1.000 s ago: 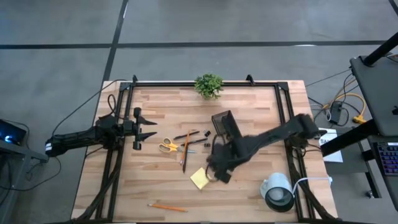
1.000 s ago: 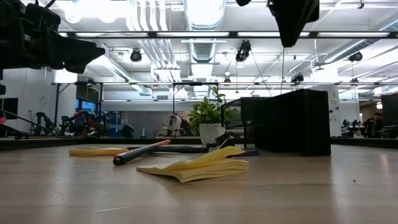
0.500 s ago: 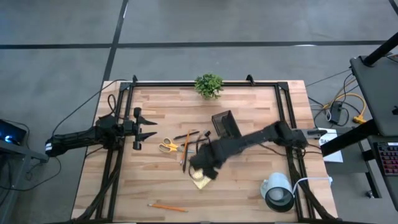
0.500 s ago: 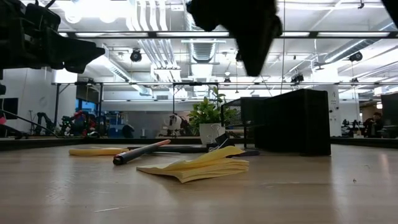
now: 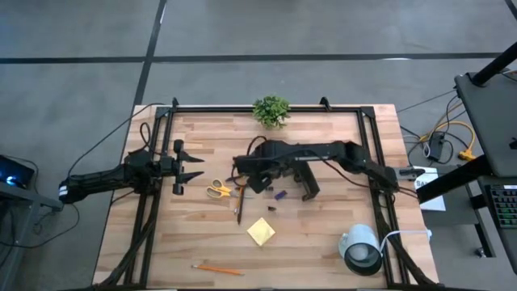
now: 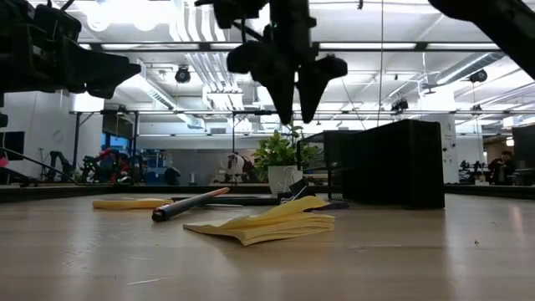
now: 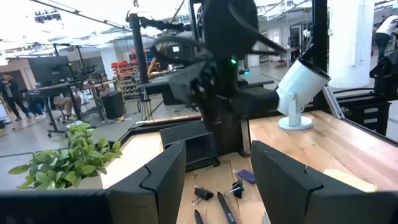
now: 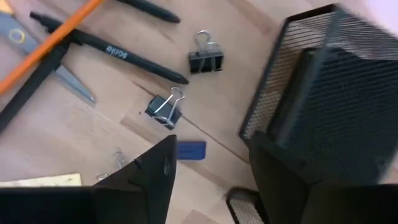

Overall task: Pick and place office supplies into organizer
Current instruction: Prepare the desk organizer on the table

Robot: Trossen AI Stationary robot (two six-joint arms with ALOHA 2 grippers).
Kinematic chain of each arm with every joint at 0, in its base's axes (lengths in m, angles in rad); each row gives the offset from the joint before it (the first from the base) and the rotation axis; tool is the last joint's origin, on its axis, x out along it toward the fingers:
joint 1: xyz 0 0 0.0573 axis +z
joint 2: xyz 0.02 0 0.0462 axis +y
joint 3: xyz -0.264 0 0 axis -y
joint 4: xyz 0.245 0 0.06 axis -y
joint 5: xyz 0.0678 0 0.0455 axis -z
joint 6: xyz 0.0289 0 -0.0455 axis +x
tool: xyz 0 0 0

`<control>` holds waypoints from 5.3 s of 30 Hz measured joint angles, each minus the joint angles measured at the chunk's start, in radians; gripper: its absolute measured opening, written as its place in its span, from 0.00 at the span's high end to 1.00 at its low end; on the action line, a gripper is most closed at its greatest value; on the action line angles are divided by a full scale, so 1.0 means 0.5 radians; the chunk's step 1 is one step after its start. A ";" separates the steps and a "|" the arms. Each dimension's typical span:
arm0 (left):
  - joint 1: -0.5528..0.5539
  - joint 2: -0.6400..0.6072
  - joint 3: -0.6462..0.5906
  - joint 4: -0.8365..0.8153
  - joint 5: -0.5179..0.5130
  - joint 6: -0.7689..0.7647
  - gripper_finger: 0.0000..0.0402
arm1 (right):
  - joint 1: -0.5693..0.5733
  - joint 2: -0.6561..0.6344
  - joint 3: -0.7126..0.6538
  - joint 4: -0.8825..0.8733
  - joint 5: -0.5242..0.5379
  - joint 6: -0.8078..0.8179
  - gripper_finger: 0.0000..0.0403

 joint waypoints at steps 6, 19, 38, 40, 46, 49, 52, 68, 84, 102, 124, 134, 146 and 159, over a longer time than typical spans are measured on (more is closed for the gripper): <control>0.000 0.002 0.000 0.000 0.000 0.000 0.59 | 0.039 0.076 0.008 -0.002 0.239 -0.102 0.53; -0.001 0.002 -0.001 -0.001 0.000 0.000 0.59 | 0.060 0.026 0.177 0.015 -0.085 -0.665 0.54; -0.001 0.002 -0.001 -0.001 0.000 0.000 0.59 | 0.242 -0.085 0.048 -0.001 -0.271 -2.120 0.55; 0.000 0.002 -0.001 -0.001 0.000 0.000 0.59 | 0.248 -0.148 0.032 0.001 -0.229 -1.642 0.55; 0.000 -0.001 -0.001 0.001 0.000 0.000 0.59 | 0.285 -0.309 -0.091 0.006 -0.201 -0.782 0.56; 0.000 0.001 -0.001 -0.001 0.000 0.000 0.59 | 0.334 -0.419 -0.235 0.003 -0.373 -0.487 0.56; 0.000 0.000 -0.001 -0.001 0.000 0.000 0.59 | 0.381 -0.561 -0.473 -0.002 -0.352 -0.156 0.56; 0.000 0.002 0.000 0.000 0.000 0.000 0.59 | 0.587 -0.843 -1.065 0.240 -0.265 1.120 0.56; -0.001 0.002 -0.001 0.000 0.000 0.000 0.59 | 0.219 -0.353 -0.603 0.648 0.020 0.367 0.68; -0.001 0.002 -0.001 0.000 0.000 0.000 0.59 | 0.026 0.238 0.178 0.104 0.119 -1.826 0.97; 0.000 0.002 0.000 0.000 0.000 0.000 0.59 | -0.013 0.228 0.147 -0.001 0.558 -2.127 0.98; -0.001 0.002 0.000 0.000 0.000 0.000 0.59 | -0.011 0.038 0.090 0.018 -0.208 -1.613 0.98; 0.002 0.011 -0.001 0.279 -0.082 0.422 0.59 | 0.110 -0.894 0.073 0.082 0.093 -0.599 0.96; -0.001 0.037 -0.001 0.698 -0.598 -1.579 0.59 | 0.286 -1.349 -0.424 0.002 0.375 0.554 0.56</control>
